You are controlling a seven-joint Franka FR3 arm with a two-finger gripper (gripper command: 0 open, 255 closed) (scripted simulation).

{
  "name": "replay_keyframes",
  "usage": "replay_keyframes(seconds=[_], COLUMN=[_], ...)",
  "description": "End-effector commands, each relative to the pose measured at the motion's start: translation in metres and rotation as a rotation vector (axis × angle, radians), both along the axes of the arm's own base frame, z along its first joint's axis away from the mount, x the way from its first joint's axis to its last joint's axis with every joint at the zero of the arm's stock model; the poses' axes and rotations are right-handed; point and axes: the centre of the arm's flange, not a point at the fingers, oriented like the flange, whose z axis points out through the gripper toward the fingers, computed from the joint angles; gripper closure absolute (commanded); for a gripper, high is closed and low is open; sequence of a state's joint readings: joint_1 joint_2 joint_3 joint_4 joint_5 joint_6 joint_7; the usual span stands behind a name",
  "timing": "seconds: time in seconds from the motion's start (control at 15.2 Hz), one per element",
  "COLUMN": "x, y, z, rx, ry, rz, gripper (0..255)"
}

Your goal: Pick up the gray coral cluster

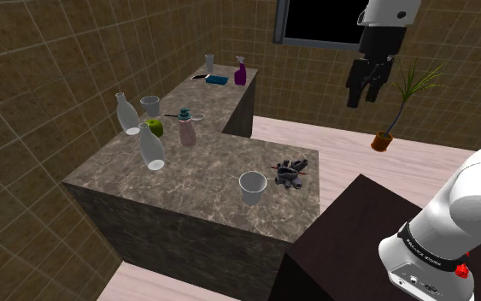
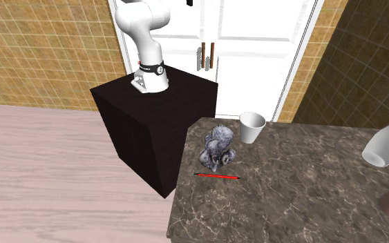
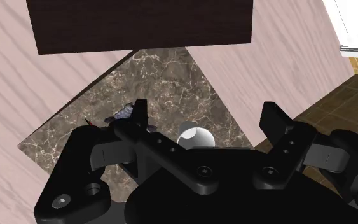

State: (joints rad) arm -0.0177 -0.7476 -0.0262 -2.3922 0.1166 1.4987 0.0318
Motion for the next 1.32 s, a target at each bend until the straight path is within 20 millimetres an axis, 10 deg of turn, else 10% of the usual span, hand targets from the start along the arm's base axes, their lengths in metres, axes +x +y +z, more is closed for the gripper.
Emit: replay_keyframes(seconds=[0.0,1.25], x=[0.0,0.076], y=[0.0,-0.038], z=[0.0,-0.22], rx=[0.0,-0.08], ry=[0.0,-0.133], rz=[0.0,-0.453], gripper=[0,0])
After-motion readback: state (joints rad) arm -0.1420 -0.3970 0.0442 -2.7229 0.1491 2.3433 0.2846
